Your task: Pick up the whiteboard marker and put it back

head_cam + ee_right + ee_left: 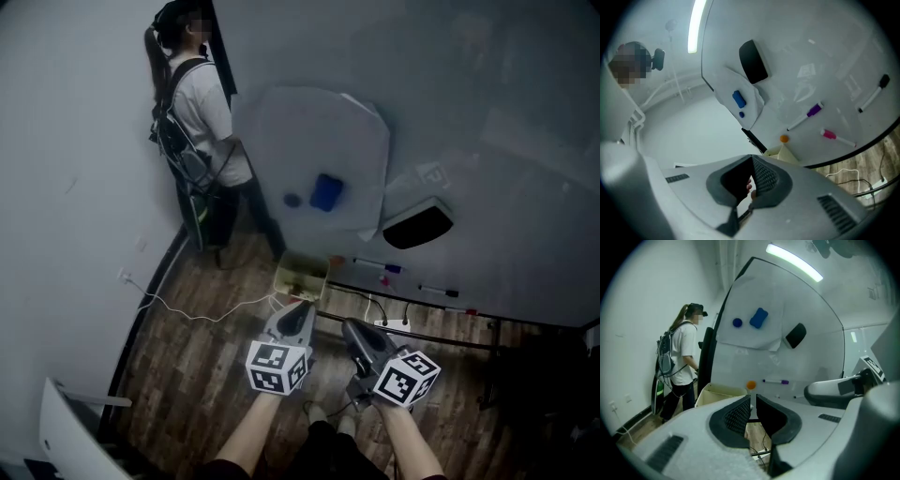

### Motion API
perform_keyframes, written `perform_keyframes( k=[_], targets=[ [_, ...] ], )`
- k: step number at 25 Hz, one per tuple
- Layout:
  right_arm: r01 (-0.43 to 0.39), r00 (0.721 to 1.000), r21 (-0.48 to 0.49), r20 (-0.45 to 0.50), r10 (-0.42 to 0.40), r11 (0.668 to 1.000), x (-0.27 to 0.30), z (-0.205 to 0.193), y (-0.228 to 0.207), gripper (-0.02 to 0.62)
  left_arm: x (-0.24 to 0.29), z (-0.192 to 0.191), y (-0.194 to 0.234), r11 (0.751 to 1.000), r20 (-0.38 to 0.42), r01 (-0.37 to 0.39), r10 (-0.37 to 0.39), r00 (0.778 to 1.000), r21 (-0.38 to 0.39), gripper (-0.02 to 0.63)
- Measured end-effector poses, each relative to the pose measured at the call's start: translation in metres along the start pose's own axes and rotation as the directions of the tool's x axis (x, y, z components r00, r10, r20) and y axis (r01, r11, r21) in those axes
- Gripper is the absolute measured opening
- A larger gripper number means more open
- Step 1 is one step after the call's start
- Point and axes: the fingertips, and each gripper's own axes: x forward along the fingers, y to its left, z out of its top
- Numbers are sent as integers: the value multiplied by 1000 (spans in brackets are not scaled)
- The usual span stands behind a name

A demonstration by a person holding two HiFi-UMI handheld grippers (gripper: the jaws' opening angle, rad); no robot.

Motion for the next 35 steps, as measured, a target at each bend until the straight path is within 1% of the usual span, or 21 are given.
perform_keyframes(
  k=[1,4,5,8,13,16,20,25,29,35],
  targets=[
    [8,1000,2,-2,-8,1000,-1,-1,-3,3,5,-4,1,1000,-11,-4,4,1000,10,16],
    [32,999,6,-4,-32,999,-6,-3,-13,3,20,-14,3,1000,-40,-4,5,999,25,108],
    [40,999,7,-4,-40,999,-8,-3,-17,3,24,-17,3,999,-47,-6,8,999,33,126],
    [62,998,11,-2,-62,998,-14,-4,-25,3,34,-26,5,999,-70,-18,21,997,50,146],
    [82,997,13,-1,-82,997,-20,-3,-31,3,42,-33,10,999,-82,-31,34,996,44,146],
    [86,996,16,0,-86,996,-22,-4,-34,3,44,-35,14,998,-86,-51,55,995,45,141],
    [88,996,19,0,-88,996,-23,-5,-35,3,44,-36,17,995,-85,-72,78,993,63,75],
    [87,996,16,-3,-87,996,-24,-5,-34,3,43,-32,19,992,-80,-92,99,992,85,55],
    [82,997,11,5,-82,997,-26,-1,-32,3,39,-24,20,990,-60,-100,106,993,97,54],
    [56,998,-6,24,-56,998,-25,14,-19,3,26,3,14,989,-12,-104,106,994,102,54]
  ],
)
